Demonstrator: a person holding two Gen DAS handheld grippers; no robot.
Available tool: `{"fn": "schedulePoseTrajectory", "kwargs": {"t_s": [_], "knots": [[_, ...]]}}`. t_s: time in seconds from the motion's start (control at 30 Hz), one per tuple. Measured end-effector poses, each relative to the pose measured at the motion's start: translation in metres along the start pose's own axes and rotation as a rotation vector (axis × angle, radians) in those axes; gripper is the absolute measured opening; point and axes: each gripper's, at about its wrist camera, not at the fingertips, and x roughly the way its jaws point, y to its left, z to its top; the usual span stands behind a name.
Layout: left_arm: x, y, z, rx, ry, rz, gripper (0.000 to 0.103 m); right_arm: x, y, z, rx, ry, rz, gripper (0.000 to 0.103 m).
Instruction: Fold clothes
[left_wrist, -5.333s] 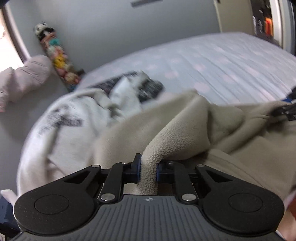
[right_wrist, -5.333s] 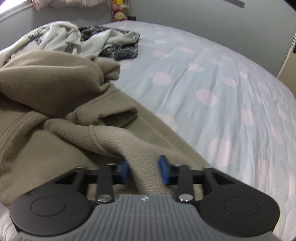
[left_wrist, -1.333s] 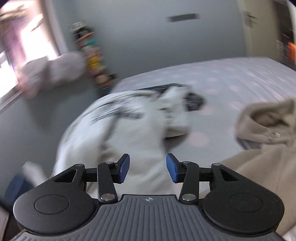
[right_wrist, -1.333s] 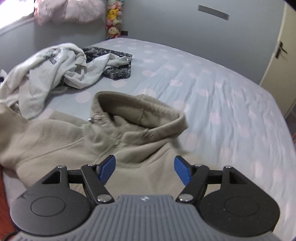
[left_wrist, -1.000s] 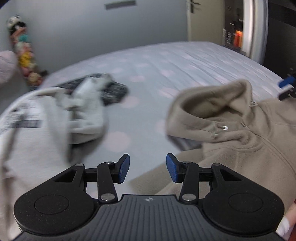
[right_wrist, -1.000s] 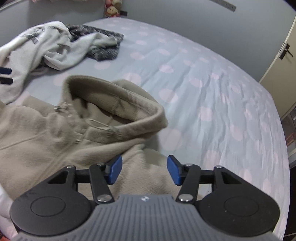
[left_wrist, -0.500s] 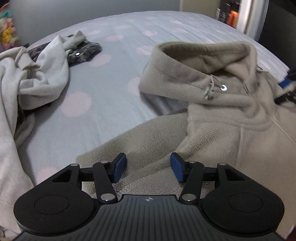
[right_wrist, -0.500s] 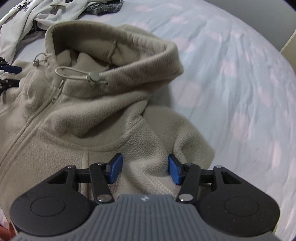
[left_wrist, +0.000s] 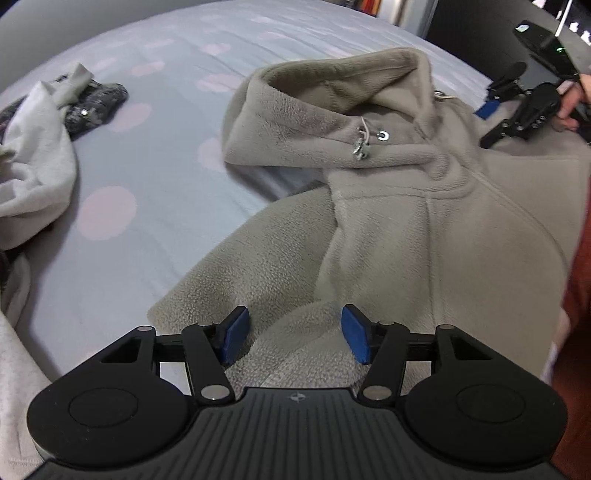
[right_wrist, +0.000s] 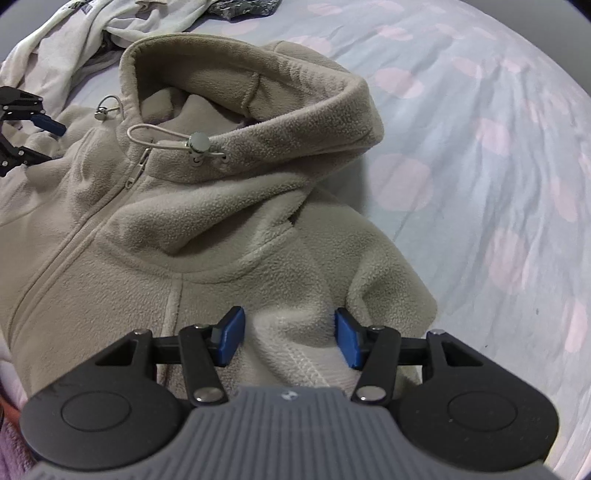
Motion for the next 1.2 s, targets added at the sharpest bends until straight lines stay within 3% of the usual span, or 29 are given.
{"fn": "schedulePoseTrajectory", "kwargs": {"t_s": [0.1, 0.23, 0.33, 0.4, 0.5, 0.63, 0.77, 0.87, 1.03, 1.2], "knots": [[0.002, 0.018, 0.000, -0.029, 0.031, -0.098, 0.054, 0.001, -0.005, 0.000, -0.011, 0.017, 0.027, 0.057], [0.008, 0.046, -0.004, -0.155, 0.050, -0.221, 0.055, 0.011, -0.009, 0.009, -0.002, 0.017, 0.049, 0.057], [0.010, 0.045, -0.004, -0.179, 0.052, -0.234, 0.059, 0.015, -0.006, 0.012, -0.019, -0.006, 0.050, 0.058], [0.013, 0.037, -0.003, -0.170, 0.053, -0.209, 0.060, 0.017, -0.006, 0.012, -0.011, -0.013, 0.054, 0.058], [0.018, 0.020, 0.000, -0.132, 0.058, -0.149, 0.059, 0.016, -0.003, 0.009, -0.007, -0.024, 0.043, 0.048], [0.012, -0.004, 0.004, -0.059, 0.075, -0.069, 0.031, -0.007, 0.007, 0.001, -0.025, -0.054, 0.020, 0.017], [-0.002, -0.027, 0.005, -0.010, 0.073, 0.044, 0.012, -0.029, 0.029, -0.005, -0.060, -0.121, -0.035, 0.014], [-0.019, -0.032, 0.008, -0.043, 0.022, 0.125, 0.010, -0.043, 0.038, -0.006, -0.058, -0.175, -0.123, 0.014], [-0.058, -0.014, 0.029, -0.160, -0.100, 0.185, 0.009, -0.075, 0.043, 0.000, -0.046, -0.276, -0.222, 0.013], [-0.099, -0.009, 0.073, -0.152, -0.223, 0.258, 0.009, -0.114, 0.045, 0.018, -0.063, -0.361, -0.354, 0.013]]}}
